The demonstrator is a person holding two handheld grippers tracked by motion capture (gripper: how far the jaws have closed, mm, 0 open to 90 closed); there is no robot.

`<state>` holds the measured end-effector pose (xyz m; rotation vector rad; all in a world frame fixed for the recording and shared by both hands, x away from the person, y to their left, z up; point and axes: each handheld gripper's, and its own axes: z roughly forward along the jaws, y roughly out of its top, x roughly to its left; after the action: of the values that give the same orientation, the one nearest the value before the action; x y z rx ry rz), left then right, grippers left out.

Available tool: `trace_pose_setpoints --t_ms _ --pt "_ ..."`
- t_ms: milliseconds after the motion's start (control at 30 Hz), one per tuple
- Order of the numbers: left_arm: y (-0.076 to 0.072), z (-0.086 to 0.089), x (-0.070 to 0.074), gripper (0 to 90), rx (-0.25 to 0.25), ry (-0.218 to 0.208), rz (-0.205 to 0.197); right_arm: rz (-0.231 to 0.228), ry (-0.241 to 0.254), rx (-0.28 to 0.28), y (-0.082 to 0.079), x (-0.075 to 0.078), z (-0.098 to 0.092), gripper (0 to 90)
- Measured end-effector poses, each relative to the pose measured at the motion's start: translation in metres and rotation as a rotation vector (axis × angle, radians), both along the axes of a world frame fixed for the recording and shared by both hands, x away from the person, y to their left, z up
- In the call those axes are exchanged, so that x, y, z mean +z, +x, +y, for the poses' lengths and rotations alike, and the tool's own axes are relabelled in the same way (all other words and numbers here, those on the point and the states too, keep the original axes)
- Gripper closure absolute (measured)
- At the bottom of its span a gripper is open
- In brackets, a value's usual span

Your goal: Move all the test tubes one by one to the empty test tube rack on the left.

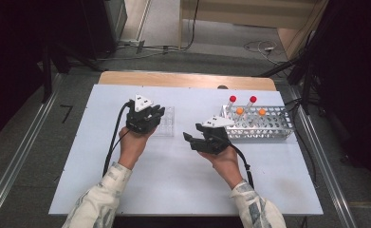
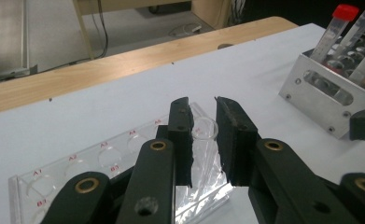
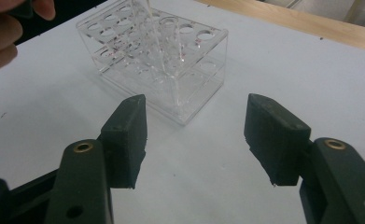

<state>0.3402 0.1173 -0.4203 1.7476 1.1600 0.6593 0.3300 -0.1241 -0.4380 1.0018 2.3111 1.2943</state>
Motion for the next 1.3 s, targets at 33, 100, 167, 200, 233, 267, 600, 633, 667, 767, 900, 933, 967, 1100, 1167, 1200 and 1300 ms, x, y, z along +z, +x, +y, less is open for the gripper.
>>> trace_pose_setpoints --t_ms 33,100,167,200,233,267,600,633,667,767,900,933,967,1100,1167,1200,1300 --pt "0.000 0.000 -0.002 76.8 0.000 0.003 0.003 -0.001 -0.004 0.000 0.000 0.000 0.000 37.7" --pt "0.001 -0.001 -0.006 76.6 -0.005 0.013 0.011 -0.001 -0.006 0.003 0.000 -0.001 0.000 37.8" --pt "0.001 -0.001 -0.007 75.8 -0.009 0.008 0.016 0.000 -0.008 0.002 0.000 -0.001 0.000 37.7" --pt "0.001 -0.002 -0.007 75.6 -0.012 0.004 0.015 0.000 -0.008 0.002 0.000 -0.001 0.000 37.7" --pt "0.001 -0.002 -0.007 75.3 -0.012 0.002 0.015 -0.001 -0.008 0.002 0.001 -0.001 0.000 37.7" --pt "0.001 -0.001 -0.007 75.3 -0.010 0.000 0.010 -0.001 -0.007 0.001 0.001 -0.001 -0.001 37.7" --pt "-0.001 0.005 -0.001 53.9 -0.019 -0.094 0.021 -0.011 -0.001 -0.022 0.001 0.001 -0.007 37.7" --pt "-0.001 0.006 0.000 49.9 -0.019 -0.096 0.026 -0.014 -0.004 -0.027 0.001 0.001 -0.009 37.8" --pt "-0.002 0.006 0.000 46.7 -0.019 -0.097 0.032 -0.015 -0.005 -0.029 0.001 0.001 -0.011 37.7" --pt "-0.002 0.007 0.001 40.5 -0.012 -0.098 0.046 -0.023 -0.009 -0.043 0.000 0.004 -0.018 37.7" --pt "-0.004 0.007 0.002 31.3 0.001 -0.091 0.052 -0.038 -0.030 -0.075 0.000 0.007 -0.031 37.7" --pt "-0.004 0.007 0.003 29.5 0.002 -0.091 0.052 -0.038 -0.030 -0.084 0.000 0.007 -0.035 37.7" --pt "-0.005 0.007 0.003 28.7 0.003 -0.092 0.052 -0.042 -0.028 -0.092 0.000 0.008 -0.038 37.7" --pt "-0.006 0.007 0.004 24.4 0.006 -0.082 0.051 -0.063 -0.038 -0.130 0.001 0.009 -0.051 37.7" --pt "-0.006 0.006 0.004 22.4 0.014 -0.078 0.054 -0.072 -0.053 -0.147 0.001 0.008 -0.057 37.6" --pt "-0.006 0.006 0.003 21.4 0.016 -0.078 0.055 -0.070 -0.054 -0.156 0.002 0.007 -0.061 37.7" --pt "-0.006 0.005 0.003 20.5 0.019 -0.074 0.057 -0.070 -0.056 -0.179 0.003 0.007 -0.070 37.7"
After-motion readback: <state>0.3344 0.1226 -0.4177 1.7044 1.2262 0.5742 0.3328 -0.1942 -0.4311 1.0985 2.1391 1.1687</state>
